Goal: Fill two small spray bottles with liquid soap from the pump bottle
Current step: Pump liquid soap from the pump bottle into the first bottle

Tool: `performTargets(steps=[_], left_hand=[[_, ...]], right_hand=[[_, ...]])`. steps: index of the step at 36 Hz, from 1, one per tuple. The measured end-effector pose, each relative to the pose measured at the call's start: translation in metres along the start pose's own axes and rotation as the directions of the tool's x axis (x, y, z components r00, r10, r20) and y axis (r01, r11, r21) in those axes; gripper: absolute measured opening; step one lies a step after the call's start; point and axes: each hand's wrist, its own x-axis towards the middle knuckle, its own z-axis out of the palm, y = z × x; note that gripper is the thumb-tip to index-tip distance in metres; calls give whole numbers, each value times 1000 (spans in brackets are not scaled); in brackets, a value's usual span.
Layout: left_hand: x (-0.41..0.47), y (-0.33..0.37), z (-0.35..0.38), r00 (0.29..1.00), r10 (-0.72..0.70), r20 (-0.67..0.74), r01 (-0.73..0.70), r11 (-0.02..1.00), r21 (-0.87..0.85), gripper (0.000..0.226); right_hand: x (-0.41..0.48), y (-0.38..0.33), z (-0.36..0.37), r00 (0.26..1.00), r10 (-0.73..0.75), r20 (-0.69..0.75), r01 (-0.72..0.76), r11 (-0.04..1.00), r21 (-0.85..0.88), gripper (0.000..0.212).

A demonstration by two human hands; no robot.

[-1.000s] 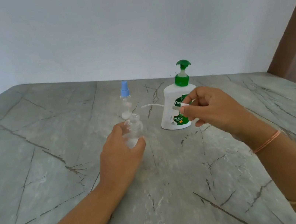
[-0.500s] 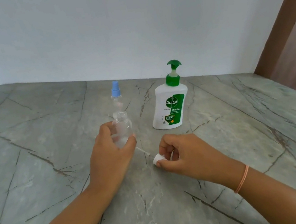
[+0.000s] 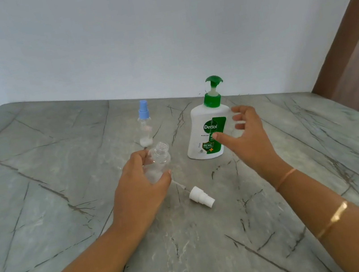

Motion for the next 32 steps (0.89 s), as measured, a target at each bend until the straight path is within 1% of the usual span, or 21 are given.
performTargets(steps=[2,4,5,7,9,11,14,18,25,32], left_hand=[[0,0,0,1000,2,1,-2,1000,-1,50],[0,0,0,1000,6,-1,-6,1000,3,50],[0,0,0,1000,6,-1,-6,1000,6,50],[0,0,0,1000,9,-5,-9,1000,6,49],[0,0,0,1000,14,-13,-14,1000,4,48],[-1,1,0,1000,20,-20,-20,1000,0,47],[-1,2,-1,999,26,-31,-26,1000,-12,45],[-1,2,-1,998,27,-50,-30,999,-45,41],[-2,4,-1,997,40,-63,-43,997,-60,41],[-3,4,-2,995,63,-71,-67,996,-58,39]], right_hand=[[13,6,1,997,70,43,-74,992,103,77],[22,9,3,983,113,143,-139,971,193,86],[26,11,4,971,130,201,-176,957,232,87],[31,15,6,942,155,299,-245,925,290,80],[32,16,8,926,139,350,-258,912,319,66],[30,16,9,927,119,356,-249,905,344,61],[24,13,6,928,106,356,-244,897,370,68],[14,11,1,924,71,376,-220,903,370,70],[-5,6,-1,905,-2,426,-190,893,409,52],[-23,-2,-2,885,-60,461,-162,889,428,55]])
